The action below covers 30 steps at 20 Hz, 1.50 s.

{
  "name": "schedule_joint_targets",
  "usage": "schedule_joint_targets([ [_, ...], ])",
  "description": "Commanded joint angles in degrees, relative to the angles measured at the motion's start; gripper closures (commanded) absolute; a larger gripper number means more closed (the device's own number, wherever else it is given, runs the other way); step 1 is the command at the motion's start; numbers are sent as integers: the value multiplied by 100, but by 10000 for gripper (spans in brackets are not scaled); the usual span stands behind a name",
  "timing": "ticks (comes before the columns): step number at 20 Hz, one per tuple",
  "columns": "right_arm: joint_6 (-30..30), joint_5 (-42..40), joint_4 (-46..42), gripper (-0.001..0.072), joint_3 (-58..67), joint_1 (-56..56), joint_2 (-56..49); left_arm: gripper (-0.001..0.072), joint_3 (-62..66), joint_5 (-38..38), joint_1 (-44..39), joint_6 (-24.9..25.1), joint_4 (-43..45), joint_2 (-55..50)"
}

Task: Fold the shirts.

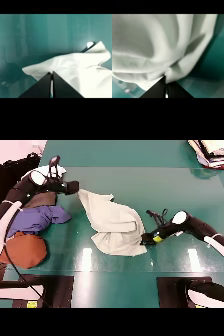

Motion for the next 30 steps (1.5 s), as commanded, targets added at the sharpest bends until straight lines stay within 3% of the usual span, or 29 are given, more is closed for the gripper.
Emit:
schedule_joint_targets([
  [1, 391, 319, -717, 693, 804, -225, 313, 686, 533, -70, 2, -4, 778, 621],
  [7, 586, 699, -850, 693, 3049, -1821, 1801, 686, 2363, -654, 2, 302, 1099, 2122],
  [12, 581, 719, -848, 694, 4664, -2363, 2629, 686, 3270, -1086, 2, 299, 1082, 3097],
  [16, 584, 1058, -909, 693, 5635, -2378, 2817, 686, 3694, -1150, 2, 299, 1005, 3598],
  [20, 601, 1926, -1082, 694, 6808, -2378, 2439, 687, 4478, -1403, 2, 483, 756, 3646],
  [25, 1141, 3051, -1661, 694, 7497, -2376, 1624, 686, 3567, -1325, 2, 597, 767, 3571],
  [30, 1193, 3388, -1644, 693, 5842, -2371, 664, 686, 1904, -1478, 2, 533, 723, 2441],
])
